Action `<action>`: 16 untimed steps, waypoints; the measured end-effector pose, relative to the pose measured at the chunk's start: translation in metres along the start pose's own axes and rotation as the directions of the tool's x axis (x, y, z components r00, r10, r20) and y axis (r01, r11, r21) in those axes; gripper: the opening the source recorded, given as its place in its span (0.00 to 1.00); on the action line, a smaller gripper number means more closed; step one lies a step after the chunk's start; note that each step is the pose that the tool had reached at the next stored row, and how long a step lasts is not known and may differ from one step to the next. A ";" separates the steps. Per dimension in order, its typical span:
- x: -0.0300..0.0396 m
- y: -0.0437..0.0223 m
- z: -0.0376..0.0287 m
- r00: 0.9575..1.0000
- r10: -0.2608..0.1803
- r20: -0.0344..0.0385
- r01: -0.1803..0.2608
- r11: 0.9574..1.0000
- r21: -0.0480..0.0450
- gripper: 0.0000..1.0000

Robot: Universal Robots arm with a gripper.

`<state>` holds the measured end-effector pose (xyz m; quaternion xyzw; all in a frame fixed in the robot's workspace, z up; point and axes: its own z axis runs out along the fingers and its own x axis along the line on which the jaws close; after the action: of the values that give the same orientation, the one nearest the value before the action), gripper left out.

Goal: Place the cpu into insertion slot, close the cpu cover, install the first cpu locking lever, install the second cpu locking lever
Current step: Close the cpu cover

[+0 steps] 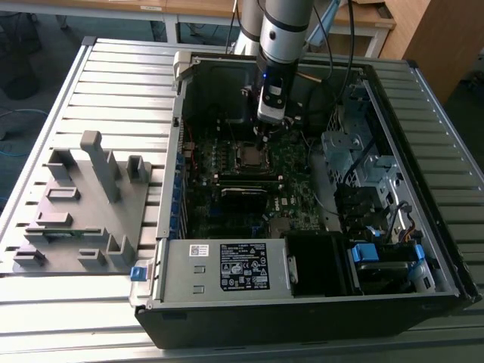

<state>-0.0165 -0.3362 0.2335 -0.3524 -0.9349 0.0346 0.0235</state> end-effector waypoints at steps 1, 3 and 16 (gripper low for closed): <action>0.0000 0.0000 0.0000 1.000 -0.016 0.001 0.016 1.000 0.000 0.10; 0.0000 0.0000 0.0001 0.999 -0.048 0.004 0.048 0.999 0.001 0.10; 0.0000 0.0000 0.0004 0.980 -0.196 0.016 0.196 0.981 0.005 0.10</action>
<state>-0.0165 -0.3362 0.2331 -0.2582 -0.9652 0.0368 0.0200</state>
